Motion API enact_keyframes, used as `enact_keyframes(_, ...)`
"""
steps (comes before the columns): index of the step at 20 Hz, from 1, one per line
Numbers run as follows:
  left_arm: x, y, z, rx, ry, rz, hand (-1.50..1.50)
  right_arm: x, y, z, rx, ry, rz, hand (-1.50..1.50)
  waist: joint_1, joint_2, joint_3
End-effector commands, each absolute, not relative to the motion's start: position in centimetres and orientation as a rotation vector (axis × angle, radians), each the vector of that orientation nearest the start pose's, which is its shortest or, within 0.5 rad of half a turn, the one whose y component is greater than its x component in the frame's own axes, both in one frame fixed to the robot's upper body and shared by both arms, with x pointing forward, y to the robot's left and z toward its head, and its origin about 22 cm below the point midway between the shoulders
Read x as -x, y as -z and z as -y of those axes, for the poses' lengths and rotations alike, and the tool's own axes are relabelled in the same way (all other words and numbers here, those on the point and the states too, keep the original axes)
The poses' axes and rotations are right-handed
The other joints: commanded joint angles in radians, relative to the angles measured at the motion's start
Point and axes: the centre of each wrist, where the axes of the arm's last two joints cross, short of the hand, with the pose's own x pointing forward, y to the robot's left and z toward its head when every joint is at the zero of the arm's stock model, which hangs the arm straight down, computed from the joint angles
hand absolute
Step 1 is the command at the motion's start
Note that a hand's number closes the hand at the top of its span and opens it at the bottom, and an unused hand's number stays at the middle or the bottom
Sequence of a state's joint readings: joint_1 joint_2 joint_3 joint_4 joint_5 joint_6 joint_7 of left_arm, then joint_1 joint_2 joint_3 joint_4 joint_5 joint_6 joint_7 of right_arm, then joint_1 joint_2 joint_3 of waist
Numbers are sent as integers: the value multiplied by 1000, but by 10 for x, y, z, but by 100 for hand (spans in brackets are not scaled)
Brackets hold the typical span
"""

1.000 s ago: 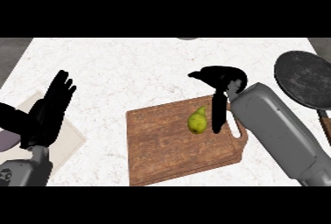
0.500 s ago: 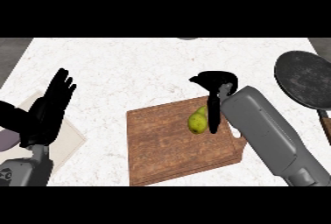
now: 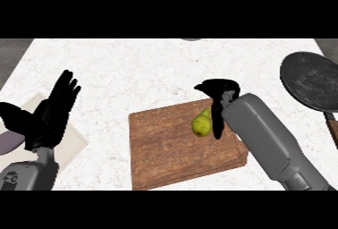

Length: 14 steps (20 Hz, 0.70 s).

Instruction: Pick the pear from the cutting board and place it in the pan

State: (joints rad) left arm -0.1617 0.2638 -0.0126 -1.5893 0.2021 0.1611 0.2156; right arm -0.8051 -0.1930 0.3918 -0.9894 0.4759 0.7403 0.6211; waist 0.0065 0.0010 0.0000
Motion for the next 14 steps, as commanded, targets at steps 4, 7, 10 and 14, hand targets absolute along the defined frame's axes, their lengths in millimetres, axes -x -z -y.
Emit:
enact_keyframes(4,-281,-48,-269,-99,-31,1509,0,-391,-65,112,417,-1504,675,-150,1,1,0)
enact_keyframes(7,-290,-55,-284,-121,-32,1510,0,-383,-46,110,390,-1490,706,-150,-2,2,0)
enact_keyframes(10,-289,-71,-279,-99,-43,1524,0,-399,-51,106,373,-1499,710,-150,5,3,0)
enact_keyframes(14,-276,-58,-282,-87,-26,1520,0,-393,-36,127,324,-1522,646,-150,2,1,0)
